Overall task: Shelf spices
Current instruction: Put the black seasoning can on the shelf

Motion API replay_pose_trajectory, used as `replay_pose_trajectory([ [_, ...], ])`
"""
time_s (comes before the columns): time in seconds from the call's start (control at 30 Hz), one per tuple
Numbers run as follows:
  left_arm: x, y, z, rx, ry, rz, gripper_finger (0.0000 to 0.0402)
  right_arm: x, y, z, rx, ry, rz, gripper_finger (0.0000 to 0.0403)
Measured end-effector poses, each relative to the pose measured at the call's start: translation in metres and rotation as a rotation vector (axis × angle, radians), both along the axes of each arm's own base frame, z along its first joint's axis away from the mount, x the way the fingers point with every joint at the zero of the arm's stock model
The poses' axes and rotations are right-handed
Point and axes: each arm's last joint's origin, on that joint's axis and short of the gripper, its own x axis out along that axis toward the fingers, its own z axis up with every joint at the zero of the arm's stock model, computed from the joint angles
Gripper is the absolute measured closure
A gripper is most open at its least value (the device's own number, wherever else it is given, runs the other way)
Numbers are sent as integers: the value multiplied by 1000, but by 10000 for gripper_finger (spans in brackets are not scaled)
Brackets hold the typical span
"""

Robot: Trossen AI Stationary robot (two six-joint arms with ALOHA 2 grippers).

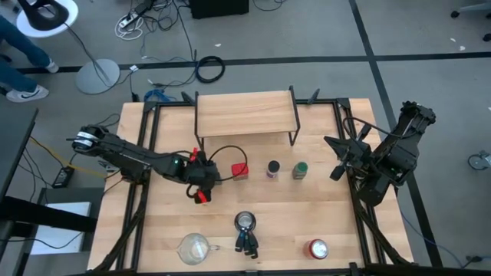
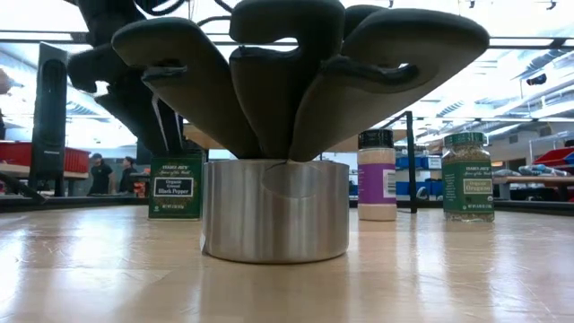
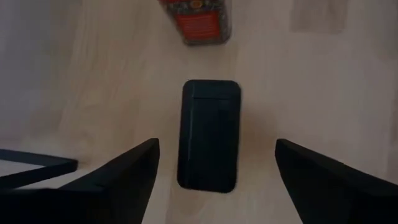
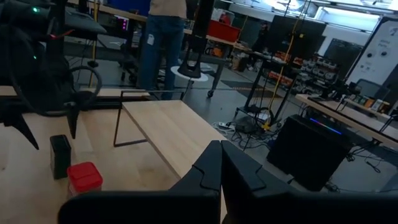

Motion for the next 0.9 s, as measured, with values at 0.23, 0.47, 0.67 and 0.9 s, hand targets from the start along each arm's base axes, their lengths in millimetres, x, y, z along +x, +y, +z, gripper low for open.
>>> replay_pose_trajectory([
  [0.23,9,5,-13,-37,42,-20,86,0,0,0,-1,1,0,396],
  [0.47,14,6,-21,-49,65,-30,146,0,0,0,-2,1,0,401],
  [0.67,15,6,-21,-50,58,-31,220,0,0,0,-2,1,0,396],
  [0.9,19,5,-13,-41,29,-26,279,0,0,0,-2,0,0,401],
])
